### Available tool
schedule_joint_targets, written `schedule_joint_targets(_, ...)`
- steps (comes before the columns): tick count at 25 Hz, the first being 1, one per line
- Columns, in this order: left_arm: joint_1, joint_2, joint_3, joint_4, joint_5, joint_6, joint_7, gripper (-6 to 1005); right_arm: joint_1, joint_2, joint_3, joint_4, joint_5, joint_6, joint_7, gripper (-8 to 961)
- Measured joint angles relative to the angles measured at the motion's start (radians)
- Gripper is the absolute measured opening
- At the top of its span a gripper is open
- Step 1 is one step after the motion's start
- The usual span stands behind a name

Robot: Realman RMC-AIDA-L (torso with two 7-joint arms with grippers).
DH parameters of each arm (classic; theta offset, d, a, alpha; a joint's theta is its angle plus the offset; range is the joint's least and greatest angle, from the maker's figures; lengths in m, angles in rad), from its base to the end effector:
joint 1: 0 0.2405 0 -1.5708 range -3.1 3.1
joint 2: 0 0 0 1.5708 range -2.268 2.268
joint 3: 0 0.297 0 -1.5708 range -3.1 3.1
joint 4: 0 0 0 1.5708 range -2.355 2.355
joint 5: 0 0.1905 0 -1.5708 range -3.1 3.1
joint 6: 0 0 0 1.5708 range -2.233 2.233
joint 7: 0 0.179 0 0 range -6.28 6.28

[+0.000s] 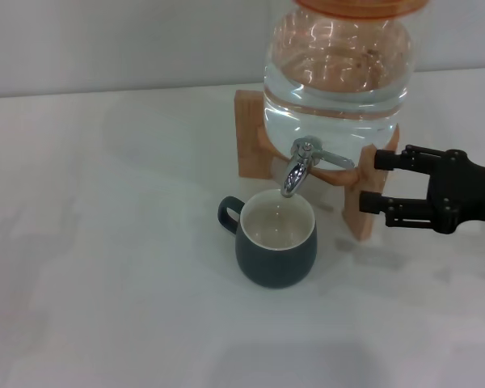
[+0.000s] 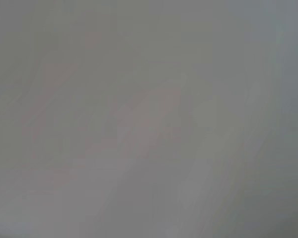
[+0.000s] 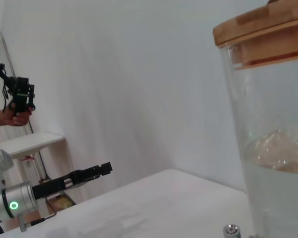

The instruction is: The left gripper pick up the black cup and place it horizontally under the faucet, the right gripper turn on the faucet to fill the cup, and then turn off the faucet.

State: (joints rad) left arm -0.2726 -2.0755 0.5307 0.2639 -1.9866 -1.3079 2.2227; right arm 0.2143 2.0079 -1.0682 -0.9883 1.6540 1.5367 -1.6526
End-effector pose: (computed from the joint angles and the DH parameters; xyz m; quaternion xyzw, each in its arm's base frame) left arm -0.3882 0.3180 0.0226 -0.6597 -0.3589 -0.4102 0.5174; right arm 0.2670 0.3006 0.0079 -0.9127 0.1883 0.3148 0.1800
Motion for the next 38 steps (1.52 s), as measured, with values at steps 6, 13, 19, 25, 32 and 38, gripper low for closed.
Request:
schedule_joint_targets(6,0.0,0.0,0.0,0.0,-0.001,0.001,0.0,610,0.006,0.0,-0.058,-0.036,0.0,-0.058,0.031,826)
schedule_joint_targets(13,-0.002,0.0,0.0,0.0,-0.003,0.006,0.001,609,0.011,-0.001,-0.104,-0.068,-0.002,-0.059,0.042,826)
schedule_joint_targets(19,-0.007,0.0,0.0,0.0,-0.003,0.007,0.001,609,0.011,-0.001,-0.145,-0.099,-0.003,-0.045,0.051,826)
schedule_joint_targets(25,-0.007,-0.001,0.0,-0.004,-0.003,0.009,0.003,609,0.009,-0.002,-0.181,-0.124,-0.003,-0.032,0.059,825)
schedule_joint_targets(32,-0.004,-0.001,0.0,-0.008,-0.002,0.009,0.005,609,0.002,-0.003,-0.181,-0.126,-0.003,-0.025,0.06,825)
schedule_joint_targets(38,0.001,-0.002,0.0,-0.008,-0.002,0.008,0.005,609,-0.014,-0.006,-0.165,-0.127,-0.003,0.045,0.052,823)
